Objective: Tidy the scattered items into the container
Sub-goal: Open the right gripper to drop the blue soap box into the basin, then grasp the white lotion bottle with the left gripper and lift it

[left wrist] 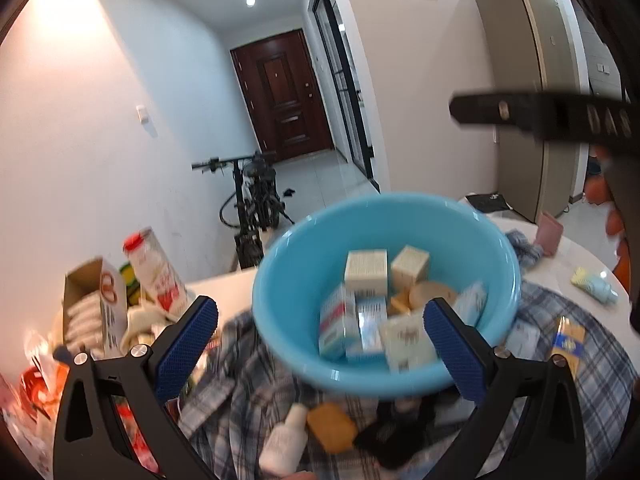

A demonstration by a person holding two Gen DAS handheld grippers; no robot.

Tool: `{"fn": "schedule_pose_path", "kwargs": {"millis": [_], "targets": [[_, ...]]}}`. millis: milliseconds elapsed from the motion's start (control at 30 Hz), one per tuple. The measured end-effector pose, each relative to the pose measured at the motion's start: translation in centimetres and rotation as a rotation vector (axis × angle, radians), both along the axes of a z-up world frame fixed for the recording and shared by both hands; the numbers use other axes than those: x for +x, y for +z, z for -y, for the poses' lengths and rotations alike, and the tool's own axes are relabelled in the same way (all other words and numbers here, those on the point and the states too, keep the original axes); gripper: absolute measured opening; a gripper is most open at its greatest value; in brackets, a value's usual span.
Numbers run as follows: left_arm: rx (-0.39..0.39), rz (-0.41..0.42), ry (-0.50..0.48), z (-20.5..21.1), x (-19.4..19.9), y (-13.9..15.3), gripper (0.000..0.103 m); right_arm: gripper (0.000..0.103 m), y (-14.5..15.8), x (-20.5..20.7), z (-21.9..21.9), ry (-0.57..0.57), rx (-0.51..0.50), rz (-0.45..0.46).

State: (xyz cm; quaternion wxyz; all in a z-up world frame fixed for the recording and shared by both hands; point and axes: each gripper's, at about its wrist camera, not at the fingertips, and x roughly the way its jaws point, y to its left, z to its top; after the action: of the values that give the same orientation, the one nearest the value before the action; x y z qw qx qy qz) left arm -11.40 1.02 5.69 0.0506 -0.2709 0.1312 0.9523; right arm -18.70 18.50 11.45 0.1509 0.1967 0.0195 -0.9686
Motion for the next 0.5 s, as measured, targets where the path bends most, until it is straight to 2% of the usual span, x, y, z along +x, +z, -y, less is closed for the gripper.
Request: {"fn": "schedule_pose_path", "kwargs": {"millis": [267, 400, 500], "targets": [[-0.037, 0.175, 0.017, 4.4, 1.0, -7.7, 0.103, 0.103, 0.2, 0.5, 0.7, 0.014, 0.015, -0.008], [0.070, 0.258, 0.030, 7.4, 0.7, -10.7, 0.102, 0.103, 0.2, 0.5, 0.8, 0.009, 0.017, -0.006], [0.142, 0.292, 0.030, 8.5, -0.1, -12.0, 0.102, 0.103, 0.2, 0.5, 0.8, 0.005, 0.023, -0.004]]}}
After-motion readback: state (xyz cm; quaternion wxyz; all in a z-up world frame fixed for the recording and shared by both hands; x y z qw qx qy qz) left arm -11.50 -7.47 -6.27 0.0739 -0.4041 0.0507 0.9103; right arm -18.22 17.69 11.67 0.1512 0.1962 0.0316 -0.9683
